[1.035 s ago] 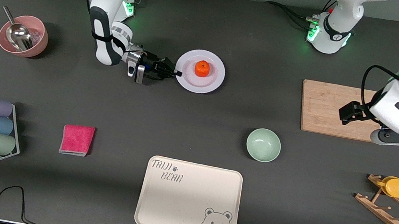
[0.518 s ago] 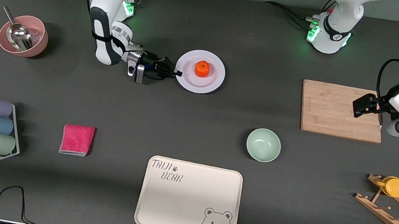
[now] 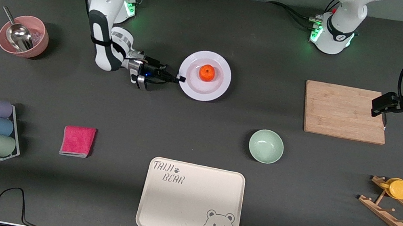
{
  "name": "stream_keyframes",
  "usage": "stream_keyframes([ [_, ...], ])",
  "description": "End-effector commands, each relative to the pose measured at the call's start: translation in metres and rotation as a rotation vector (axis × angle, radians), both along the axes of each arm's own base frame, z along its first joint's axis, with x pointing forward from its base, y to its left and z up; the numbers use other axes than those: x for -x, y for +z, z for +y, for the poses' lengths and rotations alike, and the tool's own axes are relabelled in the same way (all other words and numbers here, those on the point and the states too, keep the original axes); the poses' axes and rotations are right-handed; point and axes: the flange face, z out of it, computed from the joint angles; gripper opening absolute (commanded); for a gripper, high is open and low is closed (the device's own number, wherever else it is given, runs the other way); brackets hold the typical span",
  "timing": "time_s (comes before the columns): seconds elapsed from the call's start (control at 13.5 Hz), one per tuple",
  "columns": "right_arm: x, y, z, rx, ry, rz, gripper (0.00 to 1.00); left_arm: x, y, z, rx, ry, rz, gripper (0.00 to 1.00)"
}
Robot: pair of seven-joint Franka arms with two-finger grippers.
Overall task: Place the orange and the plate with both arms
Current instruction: 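Carry the plate with the right gripper onto the bear tray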
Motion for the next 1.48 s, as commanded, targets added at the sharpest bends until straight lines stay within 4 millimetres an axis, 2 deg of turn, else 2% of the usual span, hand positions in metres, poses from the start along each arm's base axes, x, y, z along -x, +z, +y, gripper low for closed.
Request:
stream_keyframes([
  [0.0,-0.051,0.042,-0.007,-0.046,0.005,0.03,0.0,0.009,0.005,0.006,0.008,-0.016,-0.014,1.0],
  [0.15,-0.093,0.069,-0.018,-0.038,0.006,0.04,0.0,0.009,0.006,0.005,0.011,-0.017,-0.015,1.0],
  [0.22,-0.124,0.089,-0.021,-0.042,0.003,0.037,0.0,0.009,0.006,0.004,0.013,-0.019,-0.015,1.0],
  [0.52,-0.209,0.146,-0.031,0.006,0.014,0.037,0.0,0.009,0.006,0.008,0.028,-0.032,-0.011,1.0],
  [0.81,-0.29,0.186,-0.031,0.039,-0.014,0.041,0.0,0.009,0.006,0.011,0.028,-0.03,-0.005,1.0],
  [1.04,-0.343,0.191,-0.03,0.081,-0.039,0.029,0.0,0.008,0.007,0.013,0.029,-0.026,-0.01,1.0],
  [1.18,-0.374,0.188,-0.029,0.099,-0.047,0.025,0.0,0.007,0.008,0.013,0.029,-0.024,-0.018,1.0],
  [1.26,-0.387,0.178,-0.025,0.111,-0.041,0.017,0.0,0.007,0.006,0.014,0.03,-0.024,-0.016,1.0],
  [1.4,-0.411,0.155,-0.032,0.138,-0.099,-0.008,0.0,0.007,0.006,0.013,0.029,-0.026,-0.018,1.0],
])
